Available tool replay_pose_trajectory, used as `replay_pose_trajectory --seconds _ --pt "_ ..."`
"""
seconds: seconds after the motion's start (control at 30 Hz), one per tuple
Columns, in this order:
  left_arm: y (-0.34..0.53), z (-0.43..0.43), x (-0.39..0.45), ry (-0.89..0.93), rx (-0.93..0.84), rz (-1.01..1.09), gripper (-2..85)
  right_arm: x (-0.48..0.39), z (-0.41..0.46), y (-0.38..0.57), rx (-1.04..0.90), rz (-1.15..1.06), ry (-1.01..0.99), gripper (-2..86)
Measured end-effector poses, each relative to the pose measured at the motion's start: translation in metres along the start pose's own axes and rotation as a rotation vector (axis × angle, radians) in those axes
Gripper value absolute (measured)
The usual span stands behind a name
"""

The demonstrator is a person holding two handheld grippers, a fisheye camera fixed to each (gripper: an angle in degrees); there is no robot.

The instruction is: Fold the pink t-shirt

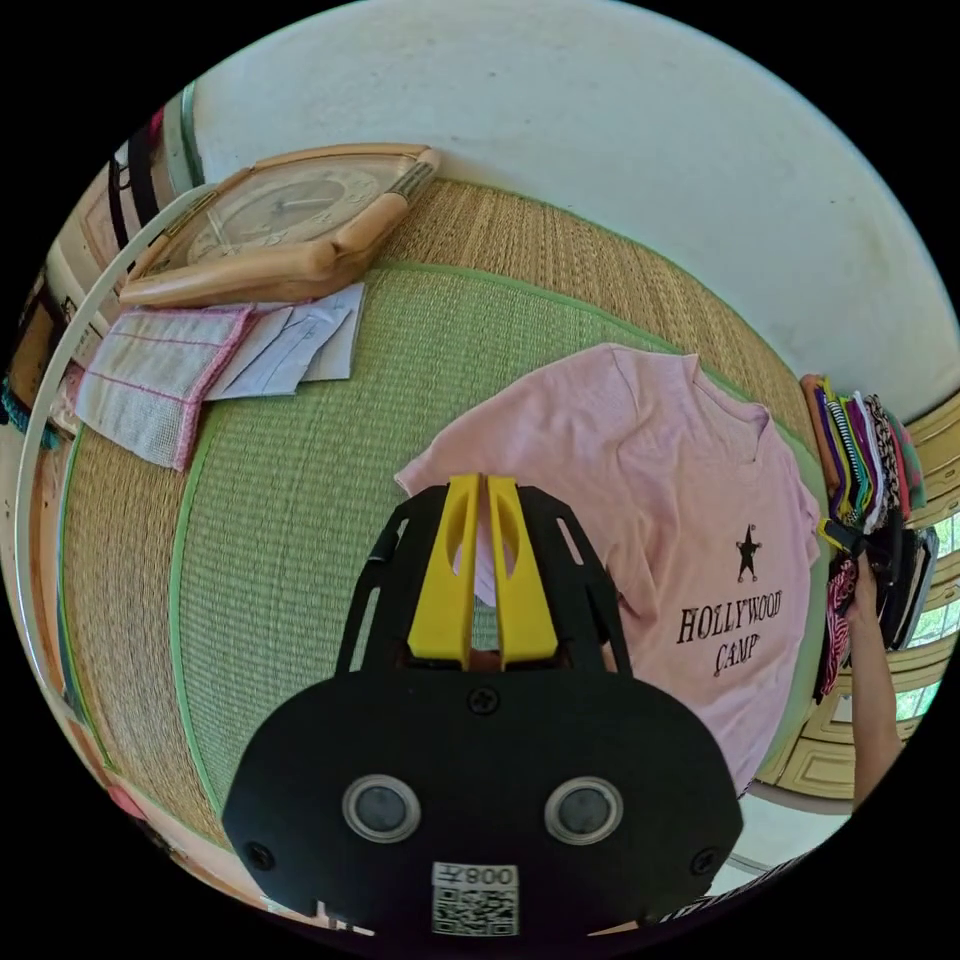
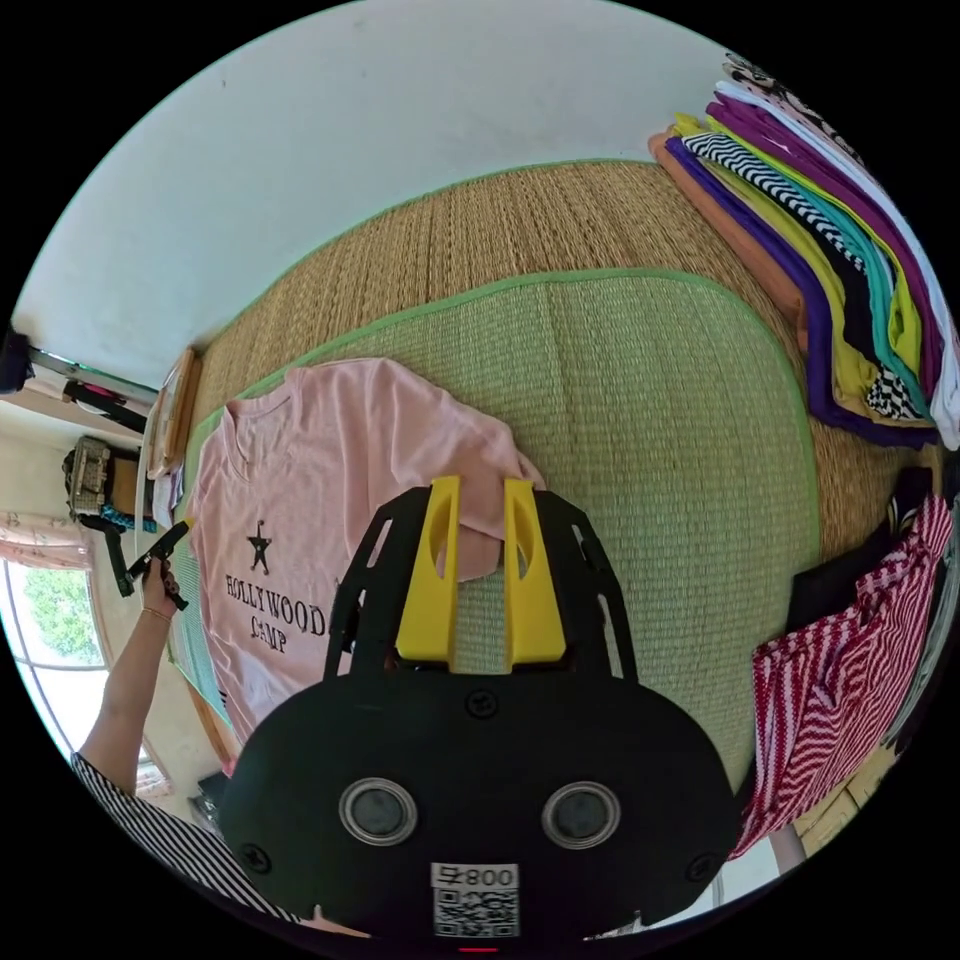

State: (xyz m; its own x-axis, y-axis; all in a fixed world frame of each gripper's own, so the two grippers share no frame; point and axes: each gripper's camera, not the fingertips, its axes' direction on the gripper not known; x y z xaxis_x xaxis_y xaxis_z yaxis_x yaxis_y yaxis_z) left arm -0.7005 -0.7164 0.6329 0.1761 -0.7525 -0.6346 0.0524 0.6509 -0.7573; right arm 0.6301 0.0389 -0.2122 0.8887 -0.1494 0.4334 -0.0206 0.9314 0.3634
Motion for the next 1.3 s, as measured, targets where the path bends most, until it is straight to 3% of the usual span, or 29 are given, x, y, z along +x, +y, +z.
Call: replay_pose_trajectory --seconds 0.13,0.23,0.33,0.53,0.77,0.97,1.3 --pt "-0.032 -0.002 0.010 -0.055 -0.028 0.076 1.0 0.006 -0.003 -0.038 -0.013 -0.003 0.051 1.9" --pt "-0.054 -0.021 0.013 -0.061 0.046 0.110 0.7 0.010 -0.028 -0.059 0.054 -0.005 0.071 1.0" --pt "-0.078 -0.039 0.011 -0.078 0.110 0.105 0.7 0.015 -0.060 -0.086 0.122 -0.016 0.073 1.0" --pt "-0.096 -0.039 0.010 -0.119 0.106 0.070 2.0 0.035 -0.075 -0.134 0.079 0.052 0.075 4.0" --pt "-0.058 -0.018 -0.006 0.065 0.070 0.051 3.3 0.030 -0.067 -0.117 0.078 -0.049 0.016 4.5" --pt "-0.062 0.008 -0.004 -0.040 -0.015 0.082 2.6 0.017 -0.038 -0.123 -0.021 -0.113 0.133 1.2" --pt "-0.055 0.011 -0.021 -0.113 -0.061 0.077 0.4 0.040 -0.056 -0.120 -0.031 -0.074 0.106 0.2"
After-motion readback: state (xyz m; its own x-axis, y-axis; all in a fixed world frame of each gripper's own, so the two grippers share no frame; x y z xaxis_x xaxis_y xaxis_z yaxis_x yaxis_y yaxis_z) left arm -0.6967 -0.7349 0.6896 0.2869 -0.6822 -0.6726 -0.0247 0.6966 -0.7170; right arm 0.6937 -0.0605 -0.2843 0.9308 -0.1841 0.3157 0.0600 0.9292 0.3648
